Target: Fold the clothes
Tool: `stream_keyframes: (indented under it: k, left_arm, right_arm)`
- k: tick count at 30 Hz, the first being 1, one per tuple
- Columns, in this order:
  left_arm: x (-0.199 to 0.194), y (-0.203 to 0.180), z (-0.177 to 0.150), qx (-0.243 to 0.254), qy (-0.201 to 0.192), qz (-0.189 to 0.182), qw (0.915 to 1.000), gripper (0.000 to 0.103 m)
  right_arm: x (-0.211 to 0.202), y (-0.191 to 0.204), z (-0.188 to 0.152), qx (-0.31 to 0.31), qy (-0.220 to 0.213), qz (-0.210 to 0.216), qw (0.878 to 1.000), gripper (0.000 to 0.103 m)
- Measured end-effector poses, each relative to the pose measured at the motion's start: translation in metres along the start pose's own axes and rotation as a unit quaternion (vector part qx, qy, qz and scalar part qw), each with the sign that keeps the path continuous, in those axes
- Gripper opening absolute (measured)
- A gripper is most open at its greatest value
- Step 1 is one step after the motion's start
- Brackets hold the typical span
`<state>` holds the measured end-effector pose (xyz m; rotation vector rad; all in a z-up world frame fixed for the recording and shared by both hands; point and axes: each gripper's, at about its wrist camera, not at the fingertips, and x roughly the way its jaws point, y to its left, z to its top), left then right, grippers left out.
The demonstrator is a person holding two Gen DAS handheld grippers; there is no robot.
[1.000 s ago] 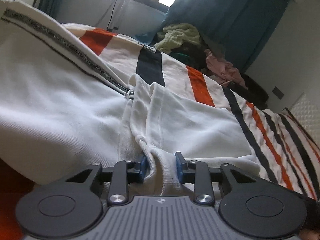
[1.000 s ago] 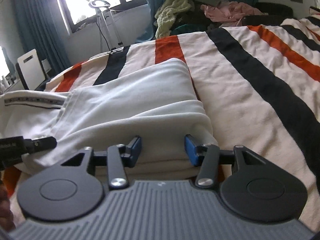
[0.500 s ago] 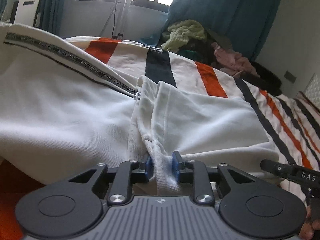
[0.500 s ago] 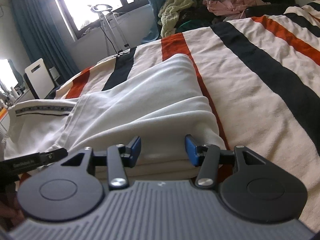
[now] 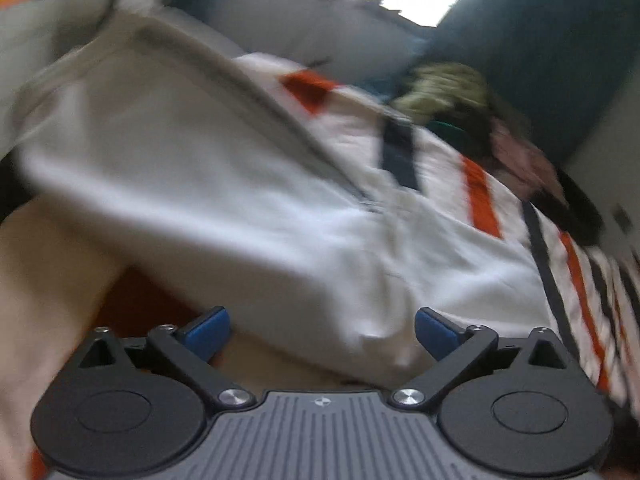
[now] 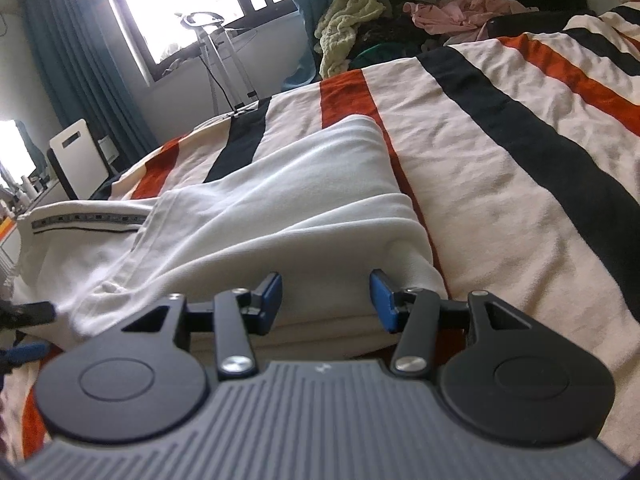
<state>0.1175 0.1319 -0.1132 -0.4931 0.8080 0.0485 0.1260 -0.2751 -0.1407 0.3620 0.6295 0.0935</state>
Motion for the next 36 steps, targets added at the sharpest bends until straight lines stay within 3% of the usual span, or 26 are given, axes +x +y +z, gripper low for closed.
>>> stream_keyframes:
  k: [3,7,15,16,19,21,24,28,34,36]
  left_arm:
    - [-0.006,0.047,0.019,-0.092,0.023,0.003,0.9955,0.103]
    - [-0.003,0.111,0.036,-0.212,0.045,0.009,0.9762,0.102]
    - [0.01,0.155,0.05,-0.348,-0.043,-0.006,0.9366,0.1]
    - [0.008,0.155,0.052,-0.346,-0.06,-0.007,0.9364,0.098]
    - [0.004,0.15,0.063,-0.306,-0.101,-0.013,0.9465,0.08]
    - [0.002,0.149,0.069,-0.284,-0.122,-0.018,0.9509,0.082]
    - [0.008,0.162,0.065,-0.321,-0.101,-0.01,0.9415,0.078]
    - [0.004,0.169,0.063,-0.333,-0.096,-0.021,0.9377,0.075]
    - [-0.002,0.18,0.059,-0.352,-0.087,-0.036,0.9313,0.082]
    - [-0.009,0.185,0.055,-0.35,-0.08,-0.036,0.9328,0.083]
  right_arm:
    - [-0.002,0.0,0.0,0.003,0.0,0.0,1.0,0.052]
    - [-0.003,0.001,0.0,-0.001,0.002,-0.001,1.0,0.052]
    - [-0.001,0.001,-0.002,-0.002,0.007,0.002,1.0,0.052]
    - [-0.001,0.001,-0.002,-0.003,0.007,0.002,1.0,0.052]
    - [-0.001,0.002,-0.002,-0.004,0.007,0.001,1.0,0.052]
    - [0.0,0.002,-0.002,-0.006,0.007,0.0,1.0,0.052]
    - [0.0,0.004,-0.002,-0.011,0.007,-0.003,1.0,0.052]
    - [0.001,0.005,-0.003,-0.019,0.007,-0.007,1.0,0.052]
    - [0.003,0.008,-0.005,-0.033,0.007,-0.012,0.999,0.052]
    - [0.003,0.009,-0.005,-0.035,0.006,-0.013,0.999,0.052]
